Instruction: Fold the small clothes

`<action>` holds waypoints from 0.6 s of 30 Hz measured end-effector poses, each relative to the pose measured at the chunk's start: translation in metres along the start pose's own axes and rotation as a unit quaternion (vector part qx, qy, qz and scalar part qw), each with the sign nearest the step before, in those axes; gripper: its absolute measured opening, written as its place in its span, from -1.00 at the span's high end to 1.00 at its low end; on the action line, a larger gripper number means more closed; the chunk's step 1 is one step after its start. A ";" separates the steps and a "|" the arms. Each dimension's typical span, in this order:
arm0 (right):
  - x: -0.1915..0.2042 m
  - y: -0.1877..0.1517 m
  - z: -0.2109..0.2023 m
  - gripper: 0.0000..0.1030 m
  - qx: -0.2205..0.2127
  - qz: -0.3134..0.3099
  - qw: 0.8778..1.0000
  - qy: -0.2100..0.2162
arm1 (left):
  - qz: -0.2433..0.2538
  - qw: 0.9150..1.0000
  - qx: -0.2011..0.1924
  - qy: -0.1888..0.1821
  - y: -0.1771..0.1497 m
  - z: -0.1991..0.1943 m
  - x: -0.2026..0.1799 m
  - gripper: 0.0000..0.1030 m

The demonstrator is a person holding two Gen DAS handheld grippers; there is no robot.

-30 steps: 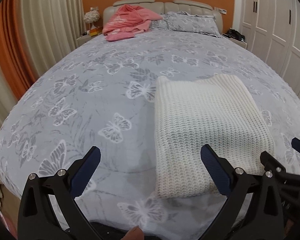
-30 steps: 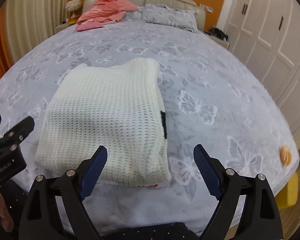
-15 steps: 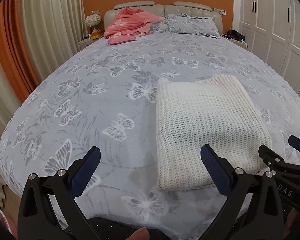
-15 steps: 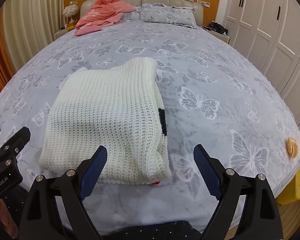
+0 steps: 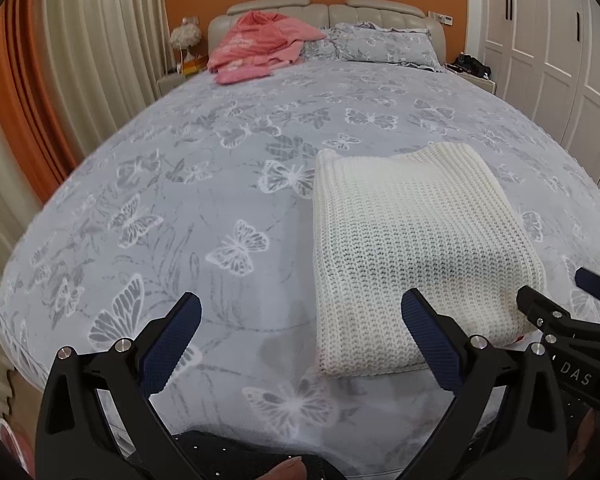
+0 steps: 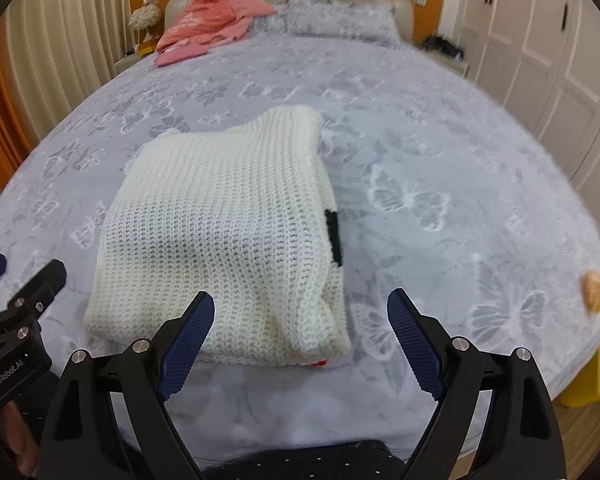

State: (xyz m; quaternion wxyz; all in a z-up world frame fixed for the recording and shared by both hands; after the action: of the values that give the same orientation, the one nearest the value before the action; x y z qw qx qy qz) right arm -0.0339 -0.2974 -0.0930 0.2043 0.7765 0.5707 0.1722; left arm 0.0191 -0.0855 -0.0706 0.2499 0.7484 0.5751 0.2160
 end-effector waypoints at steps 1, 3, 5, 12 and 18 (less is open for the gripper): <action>0.000 0.002 0.003 -0.67 0.010 0.009 1.000 0.025 | -0.003 1.000 0.008 -0.014 0.002 0.002 0.000 -0.90; -0.006 0.015 0.010 -0.67 0.023 0.036 0.995 0.089 | -0.018 0.999 0.028 -0.043 0.011 0.011 0.002 -0.90; -0.019 0.033 0.025 -0.67 0.037 0.054 0.994 0.091 | -0.041 0.995 0.049 -0.072 0.024 0.029 0.004 -0.90; -0.010 0.055 0.123 -0.43 0.173 0.105 0.964 0.172 | -0.122 0.951 0.229 -0.170 0.026 0.134 -0.008 -0.82; 0.028 0.087 0.070 0.31 0.106 0.082 0.964 0.228 | -0.157 0.925 0.223 -0.266 0.050 0.119 -0.008 0.20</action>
State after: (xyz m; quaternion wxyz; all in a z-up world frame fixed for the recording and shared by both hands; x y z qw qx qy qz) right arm 0.0804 -0.3018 -0.1077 -0.0292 0.7780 0.5516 0.2993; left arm 0.1276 -0.1187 -0.1334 0.2514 0.7148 0.6310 -0.1666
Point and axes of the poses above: each gripper's, at about its wrist camera, not at the fingertips, and z roughly the way its jaws point, x to its left, y to its top, the point moved 9 cm from there along z, roughly the way its jaws point, and after that the axes turned 6 degrees about x, right-handed, at the moved point
